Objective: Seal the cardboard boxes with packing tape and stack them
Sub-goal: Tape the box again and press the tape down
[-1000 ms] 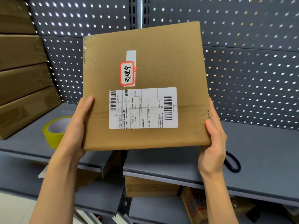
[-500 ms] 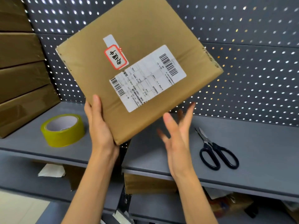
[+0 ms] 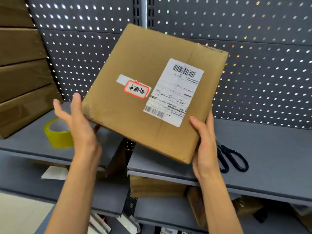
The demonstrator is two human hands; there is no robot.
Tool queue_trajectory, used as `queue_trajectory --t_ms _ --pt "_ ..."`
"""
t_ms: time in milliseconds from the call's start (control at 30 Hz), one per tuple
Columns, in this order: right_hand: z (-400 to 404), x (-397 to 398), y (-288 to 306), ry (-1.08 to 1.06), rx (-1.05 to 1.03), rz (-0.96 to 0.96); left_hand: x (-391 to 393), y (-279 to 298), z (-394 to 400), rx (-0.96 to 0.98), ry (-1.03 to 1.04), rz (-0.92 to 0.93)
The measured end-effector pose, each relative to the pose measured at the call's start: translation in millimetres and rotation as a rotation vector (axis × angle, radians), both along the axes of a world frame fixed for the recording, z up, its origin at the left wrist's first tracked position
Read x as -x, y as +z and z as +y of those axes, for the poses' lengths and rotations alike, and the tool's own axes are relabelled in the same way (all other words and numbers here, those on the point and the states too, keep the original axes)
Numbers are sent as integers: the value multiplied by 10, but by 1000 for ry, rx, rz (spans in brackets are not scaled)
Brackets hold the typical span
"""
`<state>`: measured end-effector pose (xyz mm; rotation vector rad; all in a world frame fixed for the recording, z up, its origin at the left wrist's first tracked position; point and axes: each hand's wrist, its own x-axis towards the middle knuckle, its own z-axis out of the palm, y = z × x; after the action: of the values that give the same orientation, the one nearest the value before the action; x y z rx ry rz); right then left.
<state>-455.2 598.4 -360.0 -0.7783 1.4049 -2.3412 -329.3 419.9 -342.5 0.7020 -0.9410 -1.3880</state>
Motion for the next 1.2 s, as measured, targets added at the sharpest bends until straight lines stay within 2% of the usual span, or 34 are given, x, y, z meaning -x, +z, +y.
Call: queue_trajectory --t_ms 133,333,667,733,833,900,1033,1100,1200 --pt "90 135 2 50 -70 -76 -114 -39 -95 90 -52 -205" --pt "170 257 28 83 -258 -224 -94 -182 -3 188 -254 -367" --pt "157 424 89 32 -625 -76 -95 -252 -57 223 -278 -542" --pt "148 398 156 -97 -688 94 -122 -231 -53 257 -307 -575" --pt "95 180 341 -247 -688 514 -224 -190 -71 395 -413 -604" --pt "-41 -63 453 -171 -638 726 -325 -177 -133 527 -510 -649" --pt "-444 -509 421 102 -701 1069 -511 -178 -260 714 -689 -730" --pt "-589 -619 336 132 -779 1218 -568 -203 -291 740 -749 -743" --pt "-675 -602 204 64 -845 1383 -601 -248 -306 745 -779 -745"
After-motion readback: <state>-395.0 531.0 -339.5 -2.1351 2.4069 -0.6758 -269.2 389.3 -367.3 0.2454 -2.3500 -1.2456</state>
